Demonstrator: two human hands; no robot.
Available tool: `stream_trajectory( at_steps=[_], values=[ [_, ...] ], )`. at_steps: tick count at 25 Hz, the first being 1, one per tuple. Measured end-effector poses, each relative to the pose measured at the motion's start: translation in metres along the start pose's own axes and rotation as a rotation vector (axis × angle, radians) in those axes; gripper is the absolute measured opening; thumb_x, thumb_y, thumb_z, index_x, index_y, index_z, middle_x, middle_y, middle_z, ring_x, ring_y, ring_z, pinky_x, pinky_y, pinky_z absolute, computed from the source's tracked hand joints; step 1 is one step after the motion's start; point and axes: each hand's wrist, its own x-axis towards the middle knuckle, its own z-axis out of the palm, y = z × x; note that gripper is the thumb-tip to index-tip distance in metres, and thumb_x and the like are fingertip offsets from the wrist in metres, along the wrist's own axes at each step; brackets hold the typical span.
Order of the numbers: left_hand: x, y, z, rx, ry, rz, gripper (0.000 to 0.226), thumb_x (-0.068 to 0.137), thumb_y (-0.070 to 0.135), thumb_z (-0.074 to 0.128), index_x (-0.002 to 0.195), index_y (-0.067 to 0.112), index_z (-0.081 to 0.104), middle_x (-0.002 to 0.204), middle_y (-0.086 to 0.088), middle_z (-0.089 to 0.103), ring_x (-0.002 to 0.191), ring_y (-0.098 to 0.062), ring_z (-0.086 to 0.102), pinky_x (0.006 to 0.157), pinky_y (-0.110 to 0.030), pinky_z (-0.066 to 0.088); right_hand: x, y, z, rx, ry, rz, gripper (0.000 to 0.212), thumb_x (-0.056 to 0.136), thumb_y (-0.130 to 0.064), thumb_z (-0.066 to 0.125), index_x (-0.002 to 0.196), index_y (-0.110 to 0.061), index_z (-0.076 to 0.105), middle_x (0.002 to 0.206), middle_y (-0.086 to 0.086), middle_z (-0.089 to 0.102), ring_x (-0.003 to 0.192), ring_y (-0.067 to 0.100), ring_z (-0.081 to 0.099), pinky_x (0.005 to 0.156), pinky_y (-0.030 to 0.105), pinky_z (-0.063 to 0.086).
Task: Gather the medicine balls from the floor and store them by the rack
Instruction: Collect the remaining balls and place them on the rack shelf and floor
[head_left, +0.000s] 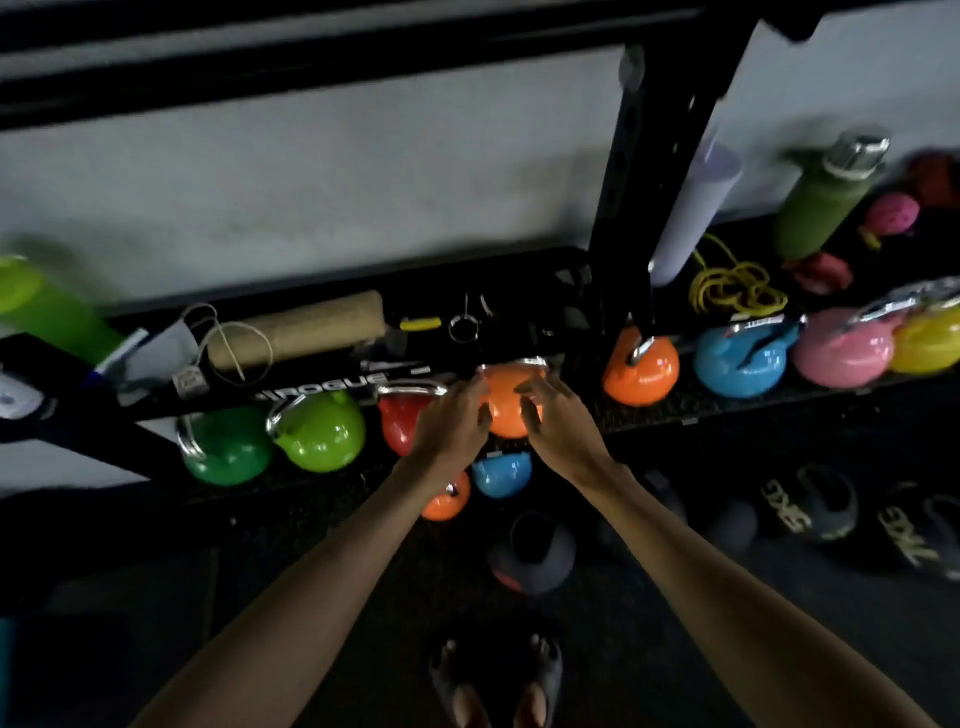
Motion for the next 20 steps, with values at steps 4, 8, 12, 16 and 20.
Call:
stream_trajectory(
  at_steps=[4,8,12,16,20],
  values=[
    [-0.015,-0.033,0.064,-0.043,-0.161,-0.077,0.021,0.096,0.020,0.055,0.116,0.017,0.061,0.107,-0.005,0.069,0.090,-0.022,0.068,0.076,-0.039,0.056,-0.030,0.037,0.048,-0.005,-0.058,0.163,0.023,0.101,-0.019,0.045,0.116,-0.014,0.062,0.115,0.007,0.063,0.097,0.022,0.065,0.079,0.042,0.057],
    [-0.039,-0.069,0.143,-0.001,-0.369,-0.094,0.024,0.095,0.019,0.054,0.118,0.013,0.060,0.115,-0.011,0.067,0.107,-0.033,0.064,0.087,-0.045,0.052,-0.072,0.084,0.104,-0.016,-0.116,0.317,0.024,0.101,-0.017,0.046,0.118,-0.012,0.063,0.115,0.008,0.064,0.100,0.022,0.065,0.081,0.042,0.057],
    [-0.053,-0.102,0.219,-0.017,-0.505,-0.156,0.023,0.095,0.019,0.052,0.117,0.014,0.060,0.114,-0.012,0.067,0.107,-0.032,0.064,0.088,-0.044,0.052,-0.105,0.134,0.157,-0.008,-0.166,0.468,0.027,0.101,-0.015,0.043,0.120,-0.012,0.061,0.117,0.009,0.063,0.102,0.022,0.065,0.085,0.036,0.055],
    [-0.056,-0.152,0.318,-0.045,-0.640,-0.352,0.026,0.095,0.025,0.054,0.119,0.015,0.059,0.118,-0.013,0.067,0.112,-0.033,0.062,0.093,-0.040,0.049,-0.136,0.210,0.233,0.026,-0.204,0.708,0.029,0.101,-0.016,0.044,0.125,-0.009,0.058,0.122,0.013,0.063,0.112,0.027,0.061,0.080,0.026,0.040],
    [-0.049,-0.209,0.422,-0.111,-0.690,-0.573,0.034,0.094,0.026,0.059,0.125,0.011,0.057,0.130,-0.014,0.061,0.123,-0.033,0.058,0.100,-0.036,0.045,-0.164,0.293,0.313,0.108,-0.267,0.920,0.042,0.098,-0.028,0.052,0.135,-0.008,0.045,0.127,0.018,0.058,0.114,0.035,0.057,0.085,0.038,0.046]
  ],
)
